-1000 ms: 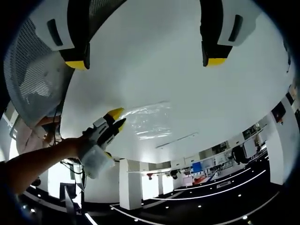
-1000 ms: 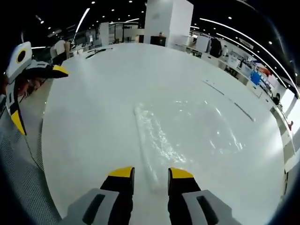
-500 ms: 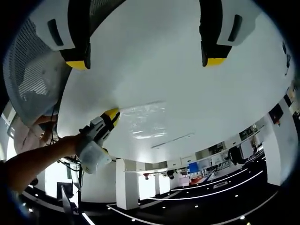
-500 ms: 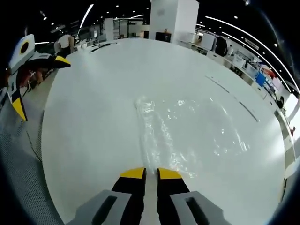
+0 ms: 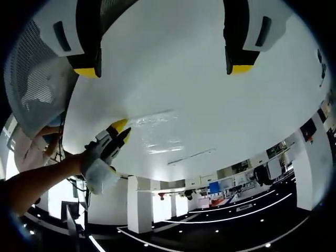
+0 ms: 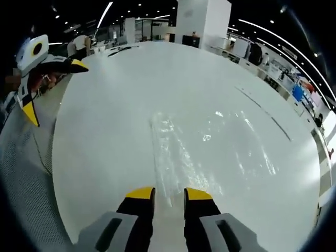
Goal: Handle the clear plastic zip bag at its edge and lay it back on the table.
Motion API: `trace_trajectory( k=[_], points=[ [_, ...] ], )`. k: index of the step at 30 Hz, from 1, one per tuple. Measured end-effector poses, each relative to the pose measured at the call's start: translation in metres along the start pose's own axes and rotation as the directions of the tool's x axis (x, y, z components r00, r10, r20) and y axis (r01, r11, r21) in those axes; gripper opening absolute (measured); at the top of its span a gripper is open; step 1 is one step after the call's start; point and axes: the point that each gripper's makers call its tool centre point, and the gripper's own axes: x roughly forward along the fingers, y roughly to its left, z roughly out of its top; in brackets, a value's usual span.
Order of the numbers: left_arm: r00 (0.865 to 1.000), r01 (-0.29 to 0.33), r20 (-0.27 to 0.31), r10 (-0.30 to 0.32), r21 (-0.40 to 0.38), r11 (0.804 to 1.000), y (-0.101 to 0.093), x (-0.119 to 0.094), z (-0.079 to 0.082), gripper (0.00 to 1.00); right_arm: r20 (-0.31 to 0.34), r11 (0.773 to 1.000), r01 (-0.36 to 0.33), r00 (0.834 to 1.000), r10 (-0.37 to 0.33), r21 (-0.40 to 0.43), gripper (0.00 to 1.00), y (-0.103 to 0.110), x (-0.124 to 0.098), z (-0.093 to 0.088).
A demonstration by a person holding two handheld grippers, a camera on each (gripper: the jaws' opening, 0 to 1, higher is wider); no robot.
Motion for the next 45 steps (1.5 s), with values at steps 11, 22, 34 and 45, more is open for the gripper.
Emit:
trace_trajectory(
  k=[11, 22, 34, 45],
  points=[
    [1.0, 0.006, 0.008, -0.007, 0.021, 1.0, -0.006, 0.0, 0.006, 0.96, -0.029, 0.999, -0.024, 0.999, 0.025, 0.031, 0.18, -0.002, 0.004, -0.008],
    [1.0, -0.007, 0.002, 0.007, 0.029, 1.0, -0.006, -0.003, 0.009, 0.95, -0.068, 0.997, -0.036, 0.997, 0.032, -0.068, 0.0, -0.008, 0.004, -0.009],
    [1.0, 0.011, -0.007, -0.01, 0.069, 0.998, -0.01, 0.0, 0.01, 0.93, -0.061, 0.975, -0.062, 0.997, 0.05, -0.212, 0.0, 0.008, -0.006, -0.005],
    [1.0, 0.031, -0.004, -0.03, 0.103, 0.994, -0.013, 0.005, 0.012, 0.91, -0.008, 0.972, -0.072, 0.997, 0.072, -0.224, 0.0, 0.03, -0.023, 0.008]
  ],
)
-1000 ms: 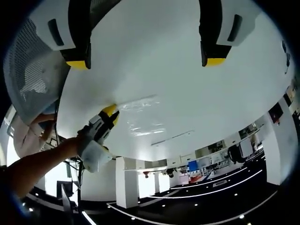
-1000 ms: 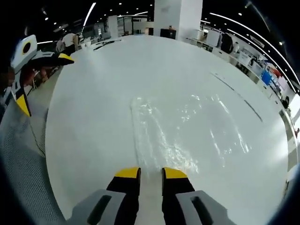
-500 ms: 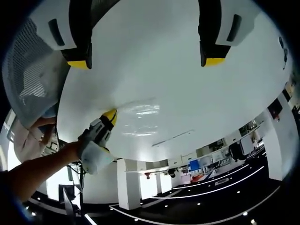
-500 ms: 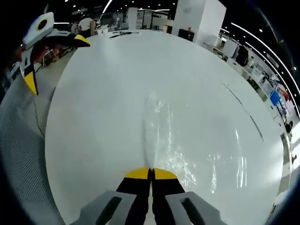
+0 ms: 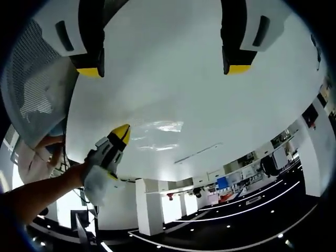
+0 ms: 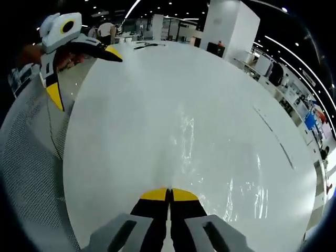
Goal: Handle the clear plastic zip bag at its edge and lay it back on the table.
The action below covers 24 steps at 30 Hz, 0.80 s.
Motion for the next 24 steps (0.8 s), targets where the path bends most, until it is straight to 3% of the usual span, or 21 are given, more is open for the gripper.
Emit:
trace_trajectory(
  k=[10, 24],
  points=[
    [1.0, 0.019, 0.004, -0.019, 0.024, 1.0, 0.0, -0.001, 0.0, 0.91, 0.007, 1.0, 0.006, 1.0, -0.006, -0.013, 0.0, 0.005, -0.009, 0.008],
    [0.999, 0.046, 0.021, -0.047, 0.051, 0.998, 0.003, -0.001, 0.001, 0.91, 0.011, 0.997, 0.005, 1.0, -0.004, -0.079, 0.0, 0.02, -0.02, 0.035]
  ],
)
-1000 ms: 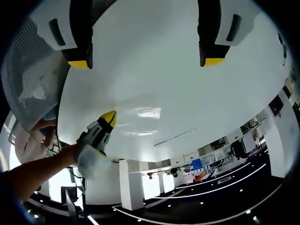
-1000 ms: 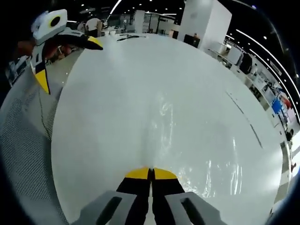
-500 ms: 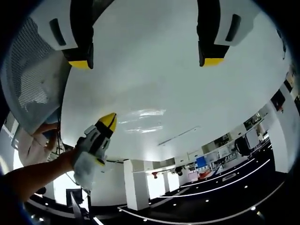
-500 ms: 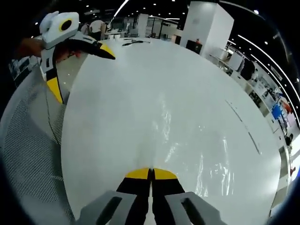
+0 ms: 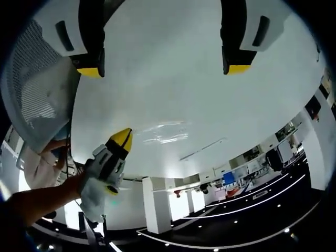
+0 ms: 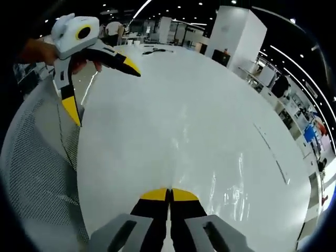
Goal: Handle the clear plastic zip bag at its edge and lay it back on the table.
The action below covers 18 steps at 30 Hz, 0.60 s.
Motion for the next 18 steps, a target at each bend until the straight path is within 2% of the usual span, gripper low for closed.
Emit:
trace_trajectory(
  k=[18],
  points=[
    [0.999, 0.046, 0.022, -0.047, 0.063, 0.997, -0.008, 0.004, 0.013, 0.88, -0.014, 0.993, -0.021, 1.0, 0.019, -0.115, 0.0, 0.018, -0.031, 0.017]
  ],
)
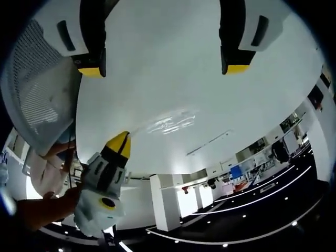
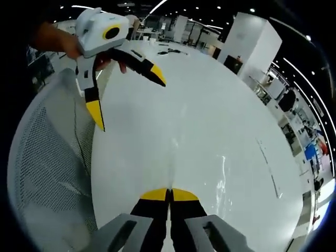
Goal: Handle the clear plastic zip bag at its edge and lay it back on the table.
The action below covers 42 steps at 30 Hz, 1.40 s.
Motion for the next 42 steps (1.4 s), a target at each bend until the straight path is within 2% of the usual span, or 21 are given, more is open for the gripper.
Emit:
trace_trajectory(
  k=[15, 24, 29, 36, 42],
  points=[
    [0.998, 0.055, -0.024, -0.053, 0.078, 0.995, -0.005, 0.01, 0.007, 0.74, 0.006, 0.998, -0.048, 0.999, 0.048, -0.048, 0.0, 0.008, -0.01, -0.002],
    [0.997, 0.082, -0.01, -0.082, 0.136, 0.987, -0.008, 0.015, 0.017, 0.61, 0.011, 0.995, -0.065, 0.998, 0.066, -0.071, 0.0, 0.011, -0.015, 0.001],
    [0.995, 0.102, -0.012, -0.101, 0.187, 0.977, -0.009, 0.015, 0.019, 0.51, 0.01, 0.994, -0.075, 0.997, 0.076, -0.083, 0.0, 0.013, -0.017, 0.001],
    [0.993, 0.115, -0.014, -0.115, 0.222, 0.968, -0.007, 0.018, 0.019, 0.44, 0.001, 0.989, -0.096, 0.995, 0.097, -0.113, 0.0, 0.016, -0.019, 0.002],
    [0.991, 0.128, -0.015, -0.13, 0.295, 0.947, -0.008, 0.018, 0.021, 0.32, -0.017, 0.984, -0.11, 0.994, 0.109, -0.141, 0.0, 0.02, -0.02, 0.0]
  ],
)
